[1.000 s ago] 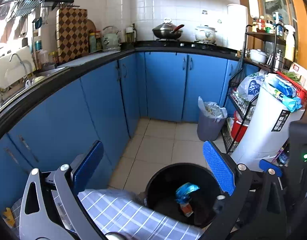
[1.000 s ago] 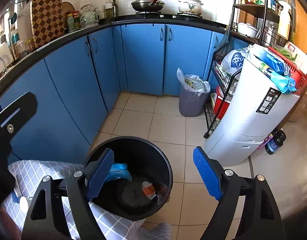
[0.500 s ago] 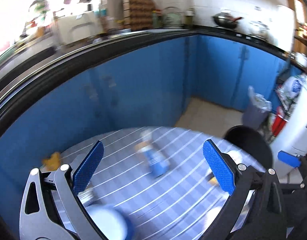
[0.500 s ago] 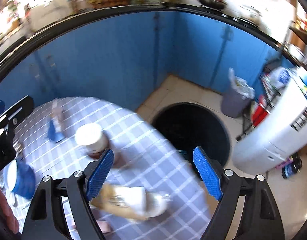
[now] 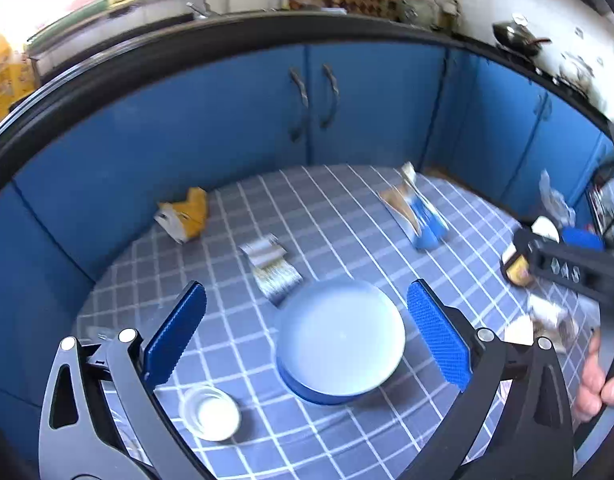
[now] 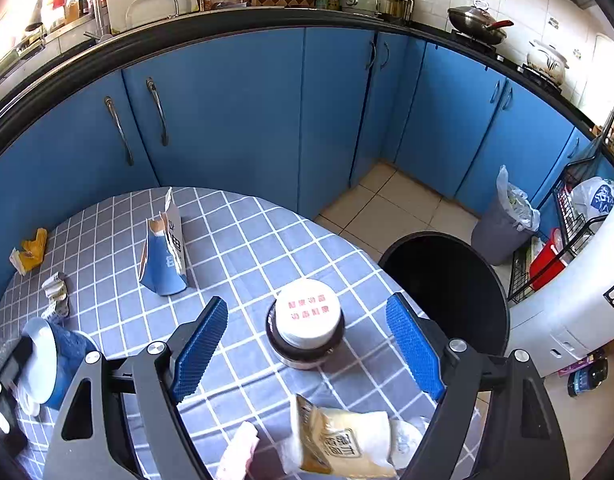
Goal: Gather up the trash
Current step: 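Grasp the white plate with the left tool while the right tool grasps the jar, then carry the plate and jar to the bin and release them inside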
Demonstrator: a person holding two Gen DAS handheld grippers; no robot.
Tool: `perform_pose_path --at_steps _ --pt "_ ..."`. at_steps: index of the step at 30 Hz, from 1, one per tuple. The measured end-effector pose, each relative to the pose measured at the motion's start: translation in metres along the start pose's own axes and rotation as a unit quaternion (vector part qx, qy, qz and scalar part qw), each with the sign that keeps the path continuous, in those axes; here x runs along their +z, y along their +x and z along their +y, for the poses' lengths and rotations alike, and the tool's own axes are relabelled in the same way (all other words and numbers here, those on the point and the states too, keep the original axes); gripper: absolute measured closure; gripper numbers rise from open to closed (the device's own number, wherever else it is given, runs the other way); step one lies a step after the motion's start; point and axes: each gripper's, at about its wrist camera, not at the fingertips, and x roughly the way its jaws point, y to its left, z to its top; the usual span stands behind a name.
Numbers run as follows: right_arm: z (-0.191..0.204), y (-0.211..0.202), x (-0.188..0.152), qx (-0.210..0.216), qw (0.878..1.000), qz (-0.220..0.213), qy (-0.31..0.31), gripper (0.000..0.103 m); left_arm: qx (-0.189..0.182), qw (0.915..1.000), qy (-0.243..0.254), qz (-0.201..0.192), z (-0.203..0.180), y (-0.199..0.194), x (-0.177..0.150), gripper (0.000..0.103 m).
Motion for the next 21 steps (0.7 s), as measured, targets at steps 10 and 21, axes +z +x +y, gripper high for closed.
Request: perform_pose_path --at_steps 10,21 --pt "0.010 0.018 -0.008 0.013 1.000 0.016 -0.014 0.024 0.005 0.9992 0.024 0.031 -0.016 0.036 -0.013 0.004" --pt "-0.007 0.018 -0.014 0.020 0.999 0.033 0.012 0.059 -0.023 0.9982 0.019 0.053 -0.017 0.044 -0.011 0.027"
